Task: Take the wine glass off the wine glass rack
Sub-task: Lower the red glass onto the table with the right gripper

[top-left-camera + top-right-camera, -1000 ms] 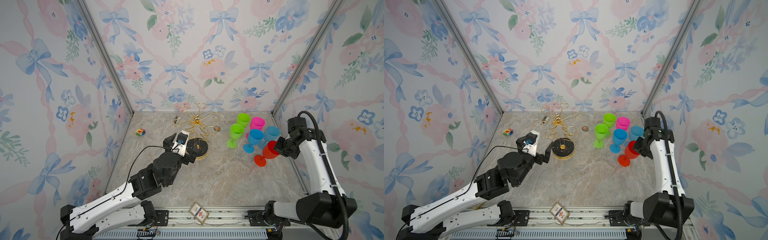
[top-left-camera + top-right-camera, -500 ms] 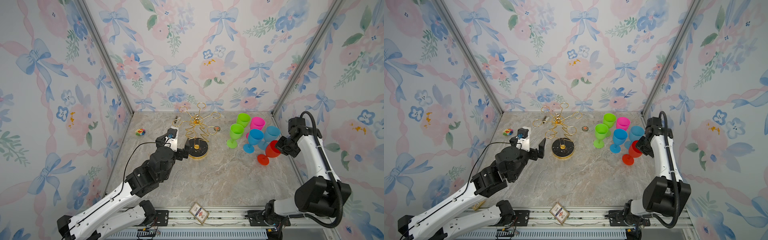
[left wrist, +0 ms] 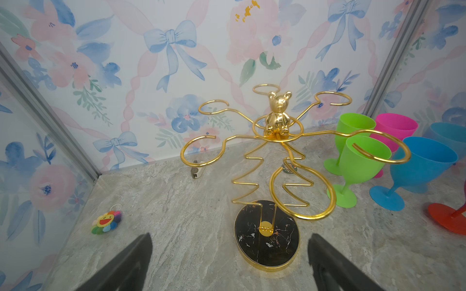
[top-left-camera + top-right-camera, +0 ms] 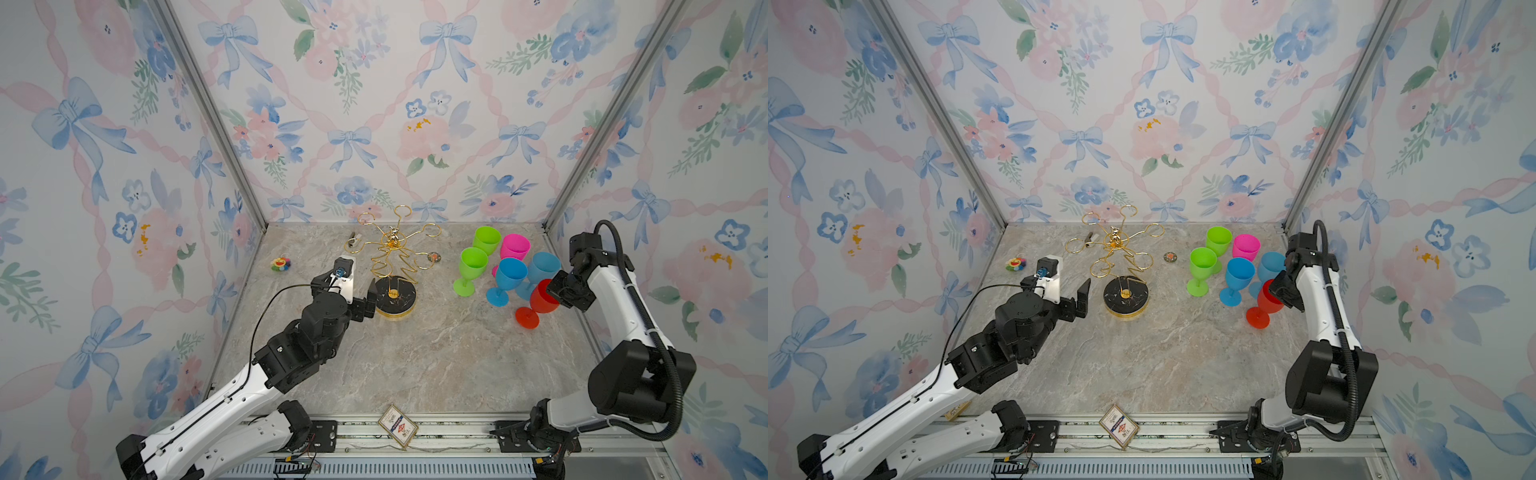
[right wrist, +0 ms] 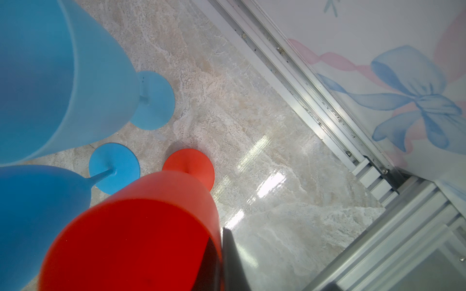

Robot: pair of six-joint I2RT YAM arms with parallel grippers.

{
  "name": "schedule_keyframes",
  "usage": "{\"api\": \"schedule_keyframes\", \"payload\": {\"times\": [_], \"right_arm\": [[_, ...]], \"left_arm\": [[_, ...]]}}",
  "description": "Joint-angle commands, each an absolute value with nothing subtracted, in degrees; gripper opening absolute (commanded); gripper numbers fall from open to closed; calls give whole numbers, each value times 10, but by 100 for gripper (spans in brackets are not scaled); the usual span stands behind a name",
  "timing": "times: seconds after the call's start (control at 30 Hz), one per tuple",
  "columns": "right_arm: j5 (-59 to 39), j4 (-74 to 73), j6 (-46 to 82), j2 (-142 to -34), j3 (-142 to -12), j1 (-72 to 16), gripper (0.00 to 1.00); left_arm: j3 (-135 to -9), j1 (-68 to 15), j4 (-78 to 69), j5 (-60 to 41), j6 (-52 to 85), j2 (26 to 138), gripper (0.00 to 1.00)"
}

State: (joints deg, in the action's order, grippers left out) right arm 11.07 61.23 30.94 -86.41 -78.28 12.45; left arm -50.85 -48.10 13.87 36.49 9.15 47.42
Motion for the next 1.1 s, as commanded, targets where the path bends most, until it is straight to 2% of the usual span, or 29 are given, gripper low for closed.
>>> {"api": "schedule_keyframes", "payload": {"times": [0.0, 0.23, 0.67, 0.8, 0.97, 1.07], "right_arm": [[132, 616, 316, -874, -784, 115, 0], [131, 620, 310, -884, -789, 110, 0], [114, 624, 301, -884, -793, 107, 14], [115, 626, 300, -877, -795, 107, 25], [109, 630, 295, -857, -806, 107, 54], [108, 633, 289, -840, -817, 107, 63]], "left_arm": [[-503, -474, 142, 355, 101, 459, 98], [-498, -466, 143, 344, 104, 454, 98], [-489, -445, 144, 333, 102, 460, 98], [-485, -434, 142, 322, 101, 459, 98], [-483, -414, 143, 308, 95, 464, 98], [-481, -398, 142, 302, 90, 465, 98]]}}
